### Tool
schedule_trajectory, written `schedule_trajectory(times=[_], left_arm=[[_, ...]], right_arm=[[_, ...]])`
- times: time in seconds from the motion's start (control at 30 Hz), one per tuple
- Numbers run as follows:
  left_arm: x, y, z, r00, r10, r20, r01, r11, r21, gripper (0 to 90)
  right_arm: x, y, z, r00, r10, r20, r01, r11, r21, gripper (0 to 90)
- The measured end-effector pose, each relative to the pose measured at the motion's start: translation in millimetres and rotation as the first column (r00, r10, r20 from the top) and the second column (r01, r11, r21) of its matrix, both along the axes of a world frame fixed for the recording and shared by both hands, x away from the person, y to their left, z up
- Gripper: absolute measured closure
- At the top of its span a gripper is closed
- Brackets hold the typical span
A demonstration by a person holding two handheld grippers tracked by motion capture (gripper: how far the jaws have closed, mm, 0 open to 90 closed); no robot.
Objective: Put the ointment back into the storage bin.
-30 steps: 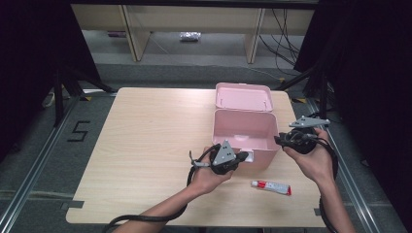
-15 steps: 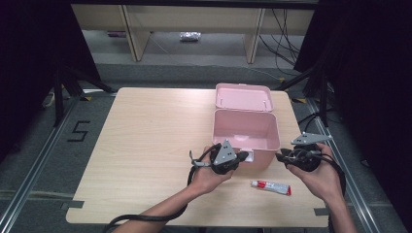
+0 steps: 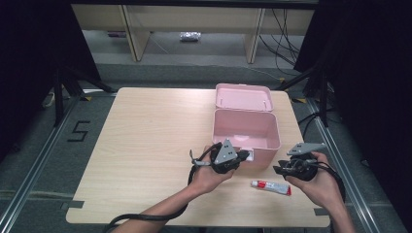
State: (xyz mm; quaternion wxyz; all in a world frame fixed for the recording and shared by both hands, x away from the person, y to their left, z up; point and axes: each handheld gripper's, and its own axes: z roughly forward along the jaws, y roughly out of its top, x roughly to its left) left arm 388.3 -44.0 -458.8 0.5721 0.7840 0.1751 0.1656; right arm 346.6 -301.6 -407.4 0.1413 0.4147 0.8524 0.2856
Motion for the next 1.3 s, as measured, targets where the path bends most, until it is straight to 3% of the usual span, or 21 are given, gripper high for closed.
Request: schedule_trajectory(times=[0.03, 0.07, 0.2, 0.33, 0.37, 0.43, 0.6, 0.7, 0.77, 0.8, 0.9, 0.93, 1.13, 1.3], left_arm=[[0.0, 0.5, 1.0, 0.9999, -0.007, 0.009, 0.007, 1.0, 0.006, 86.4], [-1.4, 0.6, 1.6, 1.0, 0.001, 0.003, -0.001, 1.0, 0.0, 86.3], [-4.9, 2.9, 7.1, 0.9996, -0.019, 0.02, 0.019, 0.9998, -0.001, 86.0], [-8.9, 8.8, 12.7, 0.9996, -0.014, 0.024, 0.014, 0.9998, -0.012, 84.8], [-9.5, 11.3, 14.1, 0.9995, -0.014, 0.028, 0.015, 0.9998, -0.01, 84.3], [-10.6, 17.2, 16.2, 0.9994, -0.011, 0.032, 0.011, 0.9999, -0.007, 83.6], [-14.1, 31.6, 18.2, 0.9995, -0.006, 0.03, 0.006, 1.0, -0.001, 81.5], [-16.4, 41.3, 18.8, 0.9997, 0.003, 0.025, -0.003, 1.0, 0.001, 80.3], [-17.6, 47.7, 19.0, 0.9997, 0.007, 0.025, -0.007, 1.0, 0.004, 80.1], [-18.5, 50.3, 18.6, 0.9997, 0.014, 0.02, -0.014, 0.9999, 0.003, 80.1], [-19.9, 58.6, 17.7, 0.9996, 0.014, 0.024, -0.015, 0.9997, 0.017, 79.9], [-20.5, 60.2, 17.3, 0.9996, 0.018, 0.021, -0.018, 0.9997, 0.016, 79.8], [-22.0, 75.7, 14.2, 0.9991, 0.043, 0.007, -0.043, 0.999, 0.014, 79.5], [-22.0, 85.5, 11.6, 0.9984, 0.056, 0.007, -0.056, 0.9982, 0.023, 78.1]], right_arm=[[-0.2, 0.2, -0.8, 0.9999, 0.003, -0.015, -0.003, 1.0, -0.002, 67.6], [0.6, 0.1, -3.9, 0.9999, 0.016, 0.0, -0.016, 0.9998, -0.007, 67.3], [0.0, 0.8, -9.8, 0.998, 0.044, -0.045, -0.046, 0.9982, -0.039, 66.3], [2.8, 1.8, -15.2, 0.9948, 0.091, -0.046, -0.093, 0.994, -0.057, 65.7], [2.7, 1.6, -14.9, 0.9927, 0.1, -0.067, -0.106, 0.9913, -0.079, 65.5], [2.0, 3.3, -16.4, 0.9897, 0.104, -0.098, -0.112, 0.9908, -0.076, 65.1], [6.2, 4.0, -22.3, 0.9742, 0.169, -0.149, -0.187, 0.976, -0.112, 63.4], [9.4, 4.4, -27.3, 0.9555, 0.234, -0.18, -0.262, 0.9534, -0.15, 61.8], [10.2, 6.1, -30.0, 0.9466, 0.249, -0.204, -0.286, 0.942, -0.176, 61.1], [11.6, 7.0, -31.6, 0.9382, 0.275, -0.21, -0.315, 0.9304, -0.188, 60.7], [13.6, 10.2, -36.2, 0.9248, 0.293, -0.243, -0.344, 0.9168, -0.203, 60.0], [15.8, 11.0, -37.8, 0.917, 0.313, -0.248, -0.368, 0.9029, -0.222, 59.9], [19.1, 17.4, -41.8, 0.9027, 0.327, -0.28, -0.399, 0.8785, -0.262, 59.4], [24.5, 21.7, -43.5, 0.8846, 0.344, -0.315, -0.437, 0.8465, -0.303, 59.5]])
